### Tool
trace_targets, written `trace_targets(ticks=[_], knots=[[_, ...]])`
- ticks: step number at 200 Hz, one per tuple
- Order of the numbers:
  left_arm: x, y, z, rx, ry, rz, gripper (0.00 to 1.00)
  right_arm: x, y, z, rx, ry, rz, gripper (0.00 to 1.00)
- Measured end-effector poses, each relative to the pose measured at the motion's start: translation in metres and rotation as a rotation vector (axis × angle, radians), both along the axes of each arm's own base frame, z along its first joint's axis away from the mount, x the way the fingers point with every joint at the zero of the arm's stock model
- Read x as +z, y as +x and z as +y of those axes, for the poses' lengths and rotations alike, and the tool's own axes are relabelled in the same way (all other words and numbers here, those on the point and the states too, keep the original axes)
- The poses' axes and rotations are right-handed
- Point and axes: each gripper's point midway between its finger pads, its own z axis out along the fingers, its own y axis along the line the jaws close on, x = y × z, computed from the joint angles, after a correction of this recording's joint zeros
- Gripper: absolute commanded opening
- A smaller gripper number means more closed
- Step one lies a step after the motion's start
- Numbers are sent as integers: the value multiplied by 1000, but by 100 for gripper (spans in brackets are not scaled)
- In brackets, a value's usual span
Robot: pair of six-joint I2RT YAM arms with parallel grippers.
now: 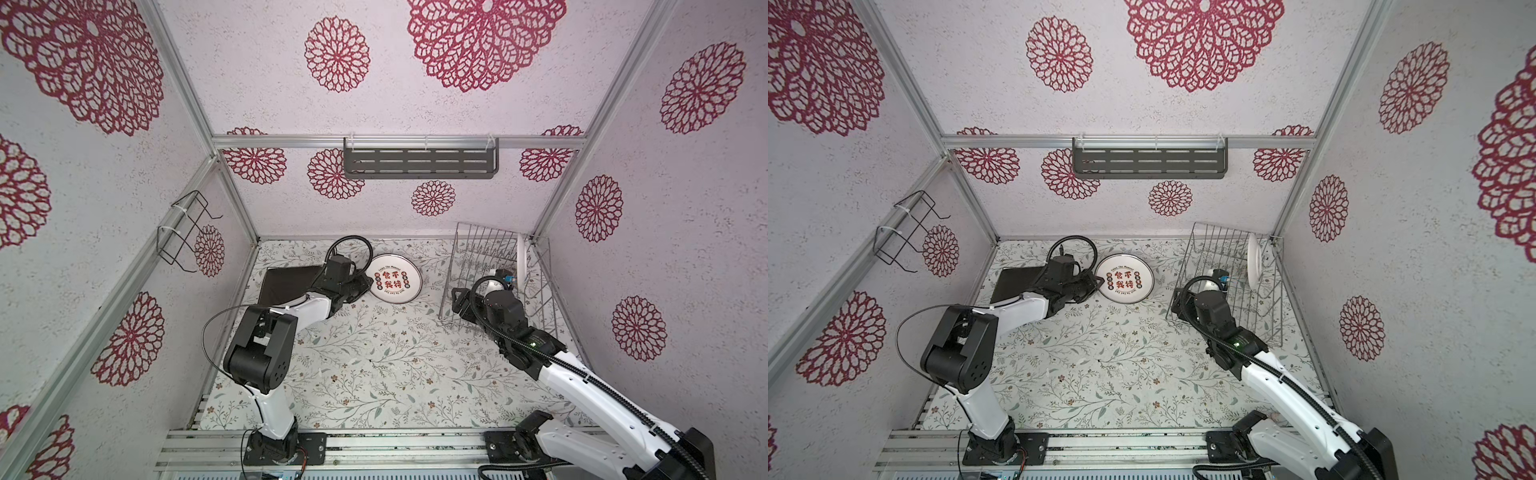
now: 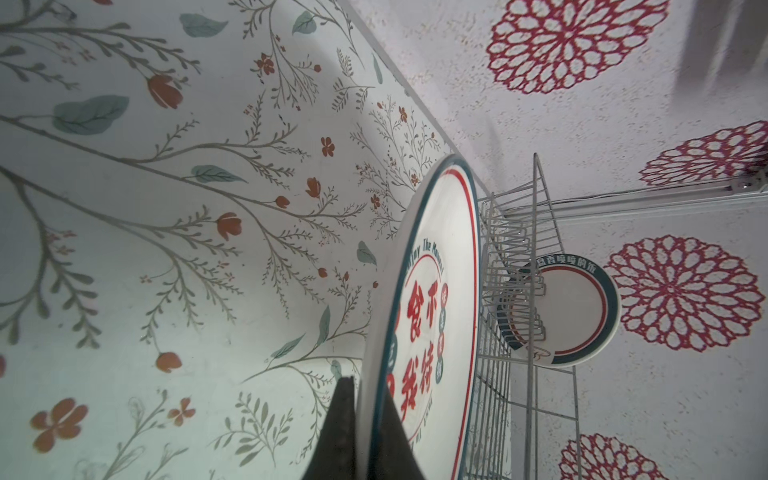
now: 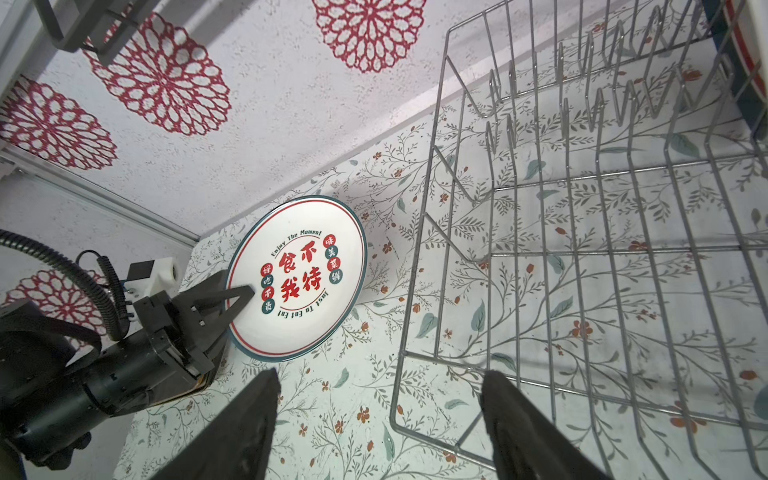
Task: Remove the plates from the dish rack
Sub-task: 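Lower the red-text plate onto the table with left while right returns to rack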
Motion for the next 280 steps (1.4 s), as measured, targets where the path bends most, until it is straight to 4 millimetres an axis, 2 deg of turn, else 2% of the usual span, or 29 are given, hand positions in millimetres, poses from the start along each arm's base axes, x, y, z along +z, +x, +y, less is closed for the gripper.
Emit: trace_targets(ticks=[42, 91, 141, 193, 223, 244, 280], knots=[[-22, 0, -1, -13, 14, 51, 0, -5, 0, 3, 19, -12, 13, 82], [-27, 6, -3, -32, -1, 65, 0, -8, -2, 2, 24, -20, 16, 83], [-31, 6, -6, -56, -17, 89, 0, -21, -11, -4, 24, -35, 39, 84], [-30, 12, 0, -47, -8, 94, 0, -20, -11, -4, 23, -32, 35, 85], [-45, 16, 1, -46, 2, 118, 0, -22, -11, -4, 24, -32, 37, 85], [-58, 12, 3, -45, 14, 156, 0, -24, -11, -2, 30, -32, 42, 86], [-60, 10, 5, -47, 15, 168, 0, -24, -11, -1, 35, -31, 44, 86]])
